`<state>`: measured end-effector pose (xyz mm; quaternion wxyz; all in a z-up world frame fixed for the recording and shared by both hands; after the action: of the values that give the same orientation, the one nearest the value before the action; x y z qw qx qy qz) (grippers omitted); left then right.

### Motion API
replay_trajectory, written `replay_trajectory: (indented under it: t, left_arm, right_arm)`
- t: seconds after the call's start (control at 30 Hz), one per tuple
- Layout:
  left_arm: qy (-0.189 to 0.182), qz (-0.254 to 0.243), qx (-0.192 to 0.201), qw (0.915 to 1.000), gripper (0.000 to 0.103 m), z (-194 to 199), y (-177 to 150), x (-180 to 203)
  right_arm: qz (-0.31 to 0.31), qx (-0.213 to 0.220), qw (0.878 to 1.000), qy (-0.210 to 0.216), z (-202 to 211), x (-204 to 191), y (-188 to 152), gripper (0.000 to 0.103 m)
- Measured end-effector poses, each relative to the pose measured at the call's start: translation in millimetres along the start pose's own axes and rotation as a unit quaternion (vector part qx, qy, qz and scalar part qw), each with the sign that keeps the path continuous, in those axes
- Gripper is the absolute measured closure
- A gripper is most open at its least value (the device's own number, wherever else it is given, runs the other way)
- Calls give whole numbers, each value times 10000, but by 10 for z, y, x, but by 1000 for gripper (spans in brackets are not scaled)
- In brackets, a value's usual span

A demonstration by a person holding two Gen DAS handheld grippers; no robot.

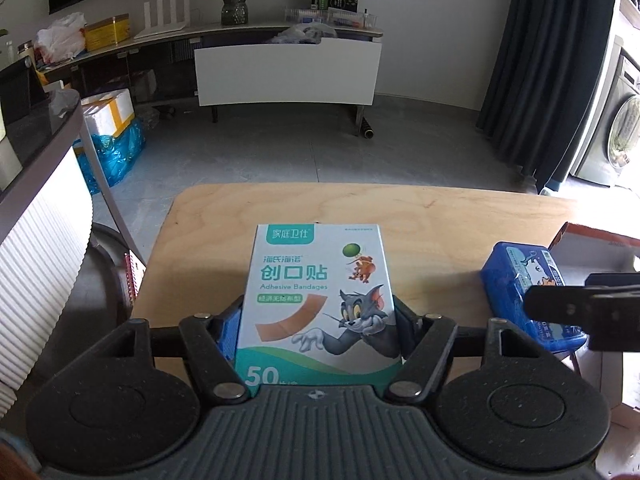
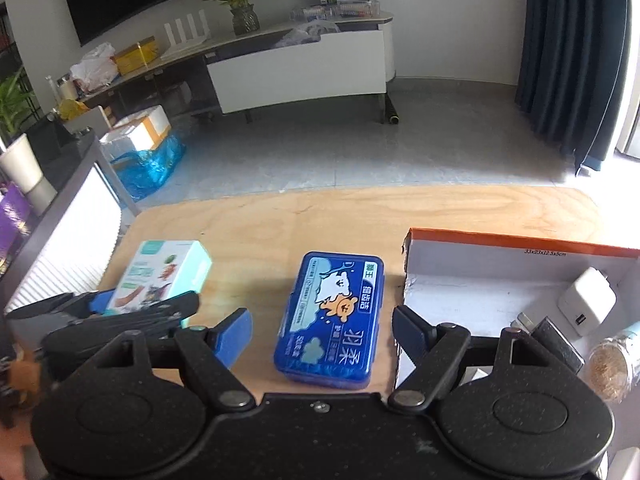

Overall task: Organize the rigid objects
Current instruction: 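Grasp the green bandage box with the left gripper while the right grasps the blue box, then carry the green bandage box with the left gripper while the right carries the blue box over the cardboard box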

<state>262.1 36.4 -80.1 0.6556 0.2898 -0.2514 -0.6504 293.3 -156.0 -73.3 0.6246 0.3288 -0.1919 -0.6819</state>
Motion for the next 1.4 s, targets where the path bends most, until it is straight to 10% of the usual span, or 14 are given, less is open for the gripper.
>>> replay_trajectory:
  t: [0.4, 1.4]
  left_arm:
    - [284, -26, 11, 9996, 32, 87, -30, -3]
    - [498, 512, 496, 9962, 32, 1303, -394, -8]
  right_arm:
    - [343, -288, 9988, -181, -455, -45, -61, 29]
    - [502, 630, 9953, 537, 1131, -409, -509, 29]
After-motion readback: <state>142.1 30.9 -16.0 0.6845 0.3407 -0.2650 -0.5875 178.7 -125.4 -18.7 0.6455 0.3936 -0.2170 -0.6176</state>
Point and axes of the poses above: each gripper's, at about its wrist camera, not at the fingertips, and z roughly against the way its jaws point, x to its right, y to its top, the point moved 4 cm from there along -z, roughly the way its jaws point, and after that the axes turned 7 degrees about y, right-handed, at the moved point
